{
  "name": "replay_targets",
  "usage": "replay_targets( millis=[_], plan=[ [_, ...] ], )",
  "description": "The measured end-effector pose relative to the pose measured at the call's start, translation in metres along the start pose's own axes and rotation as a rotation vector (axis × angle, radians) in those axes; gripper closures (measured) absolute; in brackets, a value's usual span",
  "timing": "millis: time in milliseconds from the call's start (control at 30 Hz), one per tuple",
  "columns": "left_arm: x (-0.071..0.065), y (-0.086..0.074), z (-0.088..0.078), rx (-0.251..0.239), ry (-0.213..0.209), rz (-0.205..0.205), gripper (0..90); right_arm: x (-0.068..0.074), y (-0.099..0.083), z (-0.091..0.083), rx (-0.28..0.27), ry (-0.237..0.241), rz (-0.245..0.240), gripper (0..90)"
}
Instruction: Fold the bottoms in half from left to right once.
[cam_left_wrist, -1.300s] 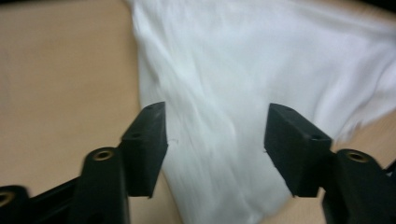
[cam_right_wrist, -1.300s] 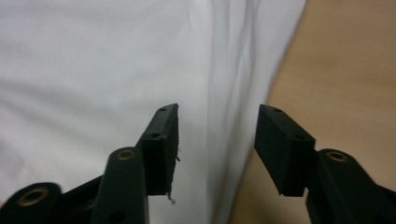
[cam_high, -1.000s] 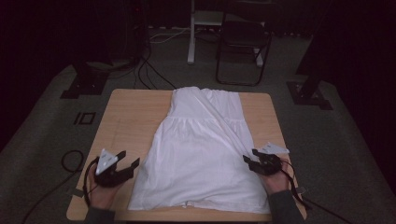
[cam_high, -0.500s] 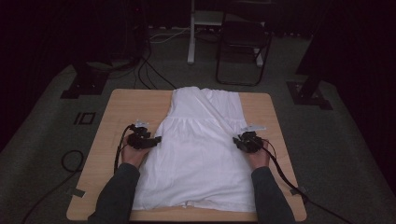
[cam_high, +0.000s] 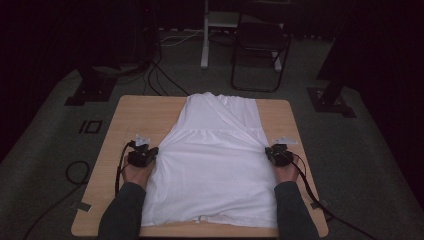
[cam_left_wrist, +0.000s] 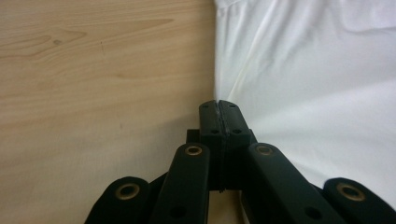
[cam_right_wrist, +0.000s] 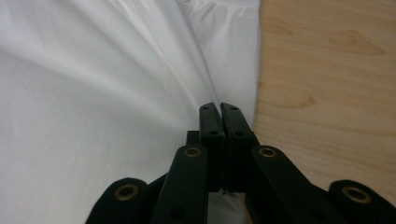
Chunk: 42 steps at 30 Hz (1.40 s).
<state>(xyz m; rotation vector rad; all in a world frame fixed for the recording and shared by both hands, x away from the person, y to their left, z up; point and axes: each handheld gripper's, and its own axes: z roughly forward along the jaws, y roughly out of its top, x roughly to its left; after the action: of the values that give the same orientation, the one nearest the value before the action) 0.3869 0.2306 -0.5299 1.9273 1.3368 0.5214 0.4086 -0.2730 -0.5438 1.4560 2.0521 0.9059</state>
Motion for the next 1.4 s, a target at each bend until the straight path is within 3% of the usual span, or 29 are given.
replay_targets(
  millis=[33, 67, 133, 200, 233, 267, 367, 533, 600, 633, 667, 700, 733, 767, 833, 867, 900, 1067, 1100, 1133, 1167, 1233, 1267, 1300, 1333, 1367, 1400],
  plan=[
    [-0.004, -0.008, -0.01, -0.008, 0.003, 0.023, 90.0, 0.0, -0.003, -0.003, 0.005, 0.005, -0.002, 88.3],
    [-0.004, -0.008, -0.01, -0.008, 0.003, 0.023, 90.0, 0.0, -0.003, -0.003, 0.005, 0.005, -0.002, 88.3],
    [-0.007, -0.02, -0.023, -0.015, -0.007, 0.033, 90.0, 0.0, -0.011, -0.013, 0.012, 0.027, -0.009, 88.3],
    [-0.011, -0.042, -0.042, -0.008, -0.02, 0.036, 90.0, 0.001, -0.019, -0.022, 0.014, 0.051, -0.01, 88.2],
    [-0.011, -0.042, -0.042, -0.008, -0.02, 0.036, 90.0, 0.001, -0.019, -0.022, 0.014, 0.051, -0.01, 88.2],
    [-0.013, -0.051, -0.05, -0.001, -0.025, 0.04, 90.0, 0.004, -0.031, -0.035, 0.016, 0.08, -0.02, 88.2],
    [-0.023, -0.069, -0.071, 0.026, -0.037, 0.066, 90.0, 0.01, -0.046, -0.051, 0.024, 0.103, -0.033, 88.0],
    [-0.037, -0.086, -0.087, 0.066, -0.051, 0.094, 89.5, 0.021, -0.066, -0.077, 0.055, 0.129, -0.056, 88.1],
    [-0.037, -0.087, -0.089, 0.065, -0.057, 0.097, 87.4, 0.022, -0.068, -0.081, 0.068, 0.136, -0.06, 87.8],
    [-0.037, -0.084, -0.091, 0.048, -0.048, 0.1, 79.5, 0.022, -0.068, -0.083, 0.081, 0.14, -0.057, 84.7],
    [-0.034, -0.08, -0.092, 0.031, -0.039, 0.092, 66.2, 0.021, -0.065, -0.084, 0.093, 0.146, -0.059, 75.9],
    [-0.028, -0.07, -0.093, -0.011, -0.045, 0.057, 54.1, 0.021, -0.057, -0.084, 0.047, 0.159, -0.06, 61.5],
    [-0.028, -0.07, -0.093, -0.011, -0.045, 0.057, 52.2, 0.021, -0.057, -0.084, 0.047, 0.159, -0.06, 61.5],
    [-0.021, -0.055, -0.09, -0.053, -0.036, 0.038, 49.3, 0.023, -0.041, -0.083, -0.008, 0.179, -0.073, 56.1],
    [-0.019, -0.047, -0.086, -0.057, -0.028, 0.039, 48.0, 0.026, -0.034, -0.081, -0.023, 0.188, -0.086, 54.8],
    [-0.017, -0.032, -0.077, -0.076, -0.031, 0.032, 47.7, 0.035, -0.01, -0.07, -0.053, 0.215, -0.141, 52.7],
    [-0.017, -0.024, -0.071, -0.081, -0.035, 0.03, 47.2, 0.039, -0.003, -0.063, -0.055, 0.224, -0.157, 52.3],
    [-0.021, -0.001, -0.049, -0.083, -0.04, 0.034, 45.5, 0.061, 0.034, -0.016, -0.035, 0.267, -0.168, 48.8],
    [-0.023, 0.002, -0.045, -0.08, -0.039, 0.043, 45.5, 0.061, 0.034, -0.016, -0.035, 0.267, -0.168, 48.8],
    [-0.025, 0.005, -0.041, -0.077, -0.042, 0.047, 45.3, 0.066, 0.042, 0.001, -0.009, 0.297, -0.146, 52.5],
    [-0.03, 0.009, -0.036, -0.073, -0.046, 0.059, 44.9, 0.066, 0.044, 0.008, 0.021, 0.308, -0.138, 66.8],
    [-0.034, 0.01, -0.031, -0.072, -0.046, 0.068, 44.1, 0.067, 0.045, 0.016, 0.092, 0.296, -0.204, 84.8],
    [-0.034, 0.01, -0.031, -0.072, -0.046, 0.068, 44.0, 0.067, 0.045, 0.016, 0.092, 0.296, -0.204, 84.8],
    [-0.036, 0.012, -0.027, -0.064, -0.045, 0.075, 43.9, 0.065, 0.049, 0.005, 0.077, 0.267, -0.253, 87.6],
    [-0.036, 0.012, -0.027, -0.064, -0.045, 0.075, 43.7, 0.065, 0.049, 0.005, 0.077, 0.267, -0.253, 87.6],
    [-0.038, 0.014, -0.024, -0.062, -0.042, 0.072, 43.7, 0.057, 0.057, -0.02, -0.045, 0.254, -0.213, 87.8],
    [-0.038, 0.014, -0.024, -0.062, -0.042, 0.072, 43.7, 0.057, 0.057, -0.02, -0.045, 0.254, -0.213, 87.8]
  ],
)
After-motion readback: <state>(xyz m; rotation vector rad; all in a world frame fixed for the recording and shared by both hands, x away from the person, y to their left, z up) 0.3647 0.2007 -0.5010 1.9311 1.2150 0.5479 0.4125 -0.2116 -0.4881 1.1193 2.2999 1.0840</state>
